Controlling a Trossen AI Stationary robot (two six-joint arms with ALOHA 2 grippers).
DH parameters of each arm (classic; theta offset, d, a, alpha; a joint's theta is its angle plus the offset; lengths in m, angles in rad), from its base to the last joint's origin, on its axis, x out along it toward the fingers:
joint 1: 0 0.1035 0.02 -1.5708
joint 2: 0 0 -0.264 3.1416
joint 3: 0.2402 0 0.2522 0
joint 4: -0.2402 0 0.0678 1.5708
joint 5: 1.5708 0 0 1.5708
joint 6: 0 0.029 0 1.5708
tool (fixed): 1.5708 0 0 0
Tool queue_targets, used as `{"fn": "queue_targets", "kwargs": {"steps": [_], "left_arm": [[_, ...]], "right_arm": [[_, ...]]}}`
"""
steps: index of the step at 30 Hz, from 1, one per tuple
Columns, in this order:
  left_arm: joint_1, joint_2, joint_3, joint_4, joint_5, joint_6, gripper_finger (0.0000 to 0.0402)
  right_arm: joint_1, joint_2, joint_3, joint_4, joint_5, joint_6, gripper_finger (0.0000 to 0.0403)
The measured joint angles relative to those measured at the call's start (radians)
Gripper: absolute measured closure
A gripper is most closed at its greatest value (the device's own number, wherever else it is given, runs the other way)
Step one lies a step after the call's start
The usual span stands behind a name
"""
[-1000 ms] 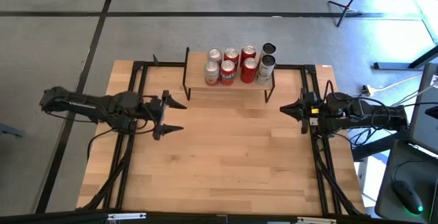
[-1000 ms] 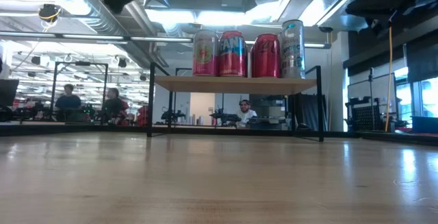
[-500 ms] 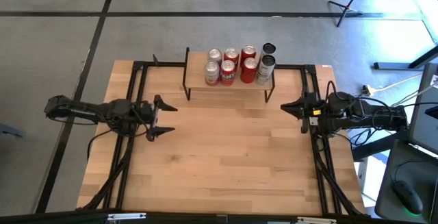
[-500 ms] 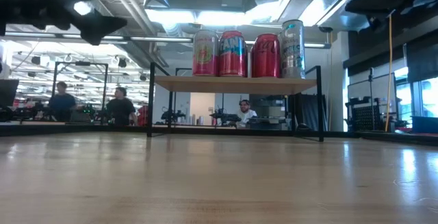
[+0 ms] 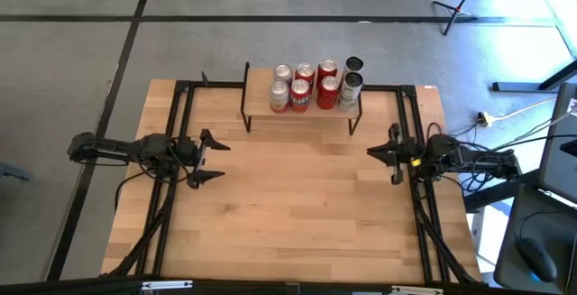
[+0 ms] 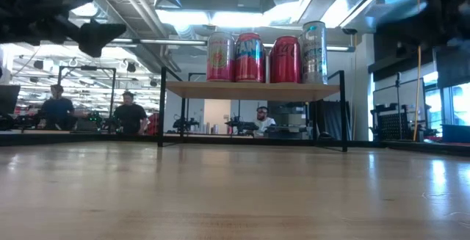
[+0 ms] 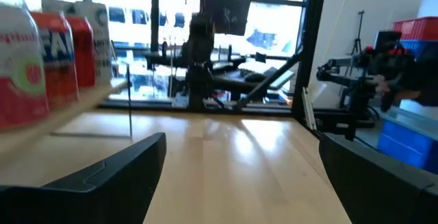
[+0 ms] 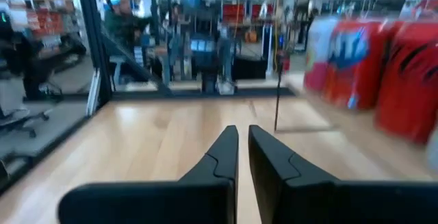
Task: Place canned beverage on shelf
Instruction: Return to Home Position
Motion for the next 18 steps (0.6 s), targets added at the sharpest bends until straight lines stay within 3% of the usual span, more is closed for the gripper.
{"fn": "queue_targets", "kwargs": {"steps": [7, 13, 18], "left_arm": [[0.002, -0.066, 0.0, -0.048, -0.01, 0.033, 0.0024], [0.002, -0.109, 0.0, -0.104, -0.009, 0.047, 0.0024], [0.002, -0.108, 0.001, -0.183, 0.019, 0.024, 0.0024]], "right_arm": [[0.0, 0.003, -0.142, 0.152, -0.048, 0.034, 0.0379], [0.0, 0.003, -0.141, 0.14, -0.066, 0.03, 0.0379], [0.0, 0.002, -0.141, 0.139, -0.062, 0.122, 0.0379]]}}
